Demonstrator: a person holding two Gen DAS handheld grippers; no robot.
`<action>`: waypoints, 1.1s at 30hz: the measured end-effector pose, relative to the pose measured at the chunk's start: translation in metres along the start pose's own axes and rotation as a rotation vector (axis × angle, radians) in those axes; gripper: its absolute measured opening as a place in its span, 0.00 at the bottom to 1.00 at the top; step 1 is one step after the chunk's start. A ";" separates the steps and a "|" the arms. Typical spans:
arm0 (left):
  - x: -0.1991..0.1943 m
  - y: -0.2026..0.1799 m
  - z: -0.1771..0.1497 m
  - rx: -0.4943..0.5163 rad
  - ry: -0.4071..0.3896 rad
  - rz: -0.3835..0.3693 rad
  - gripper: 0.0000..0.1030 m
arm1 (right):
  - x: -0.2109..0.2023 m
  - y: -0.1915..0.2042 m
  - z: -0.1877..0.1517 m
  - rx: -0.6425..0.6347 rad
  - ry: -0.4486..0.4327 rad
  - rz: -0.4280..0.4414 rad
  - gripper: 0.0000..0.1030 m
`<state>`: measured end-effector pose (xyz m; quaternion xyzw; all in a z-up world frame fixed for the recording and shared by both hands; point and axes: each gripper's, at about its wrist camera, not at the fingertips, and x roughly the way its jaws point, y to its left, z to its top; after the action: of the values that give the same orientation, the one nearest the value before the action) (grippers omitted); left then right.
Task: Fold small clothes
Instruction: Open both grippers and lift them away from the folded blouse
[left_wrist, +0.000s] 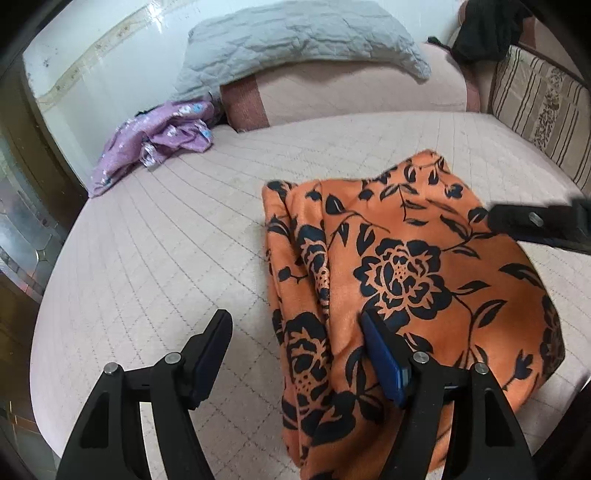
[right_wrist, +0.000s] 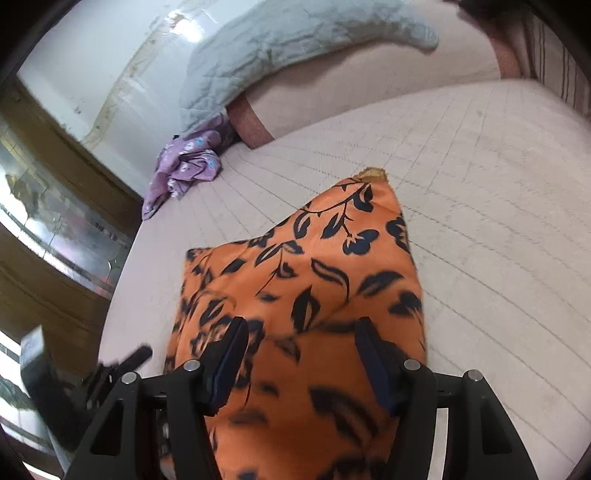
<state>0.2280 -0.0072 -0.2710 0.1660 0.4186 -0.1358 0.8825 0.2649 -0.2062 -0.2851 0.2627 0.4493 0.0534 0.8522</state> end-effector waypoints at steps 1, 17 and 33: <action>-0.004 0.002 -0.001 -0.009 -0.011 0.003 0.71 | -0.009 0.004 -0.006 -0.019 -0.011 0.001 0.62; -0.076 0.005 -0.033 -0.065 -0.088 0.086 0.78 | -0.062 0.020 -0.068 -0.052 -0.099 -0.071 0.62; -0.230 0.006 -0.021 -0.126 -0.366 0.163 0.97 | -0.230 0.073 -0.090 -0.175 -0.439 -0.144 0.70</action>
<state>0.0748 0.0301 -0.1025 0.1163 0.2440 -0.0655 0.9606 0.0679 -0.1824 -0.1206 0.1607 0.2647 -0.0270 0.9505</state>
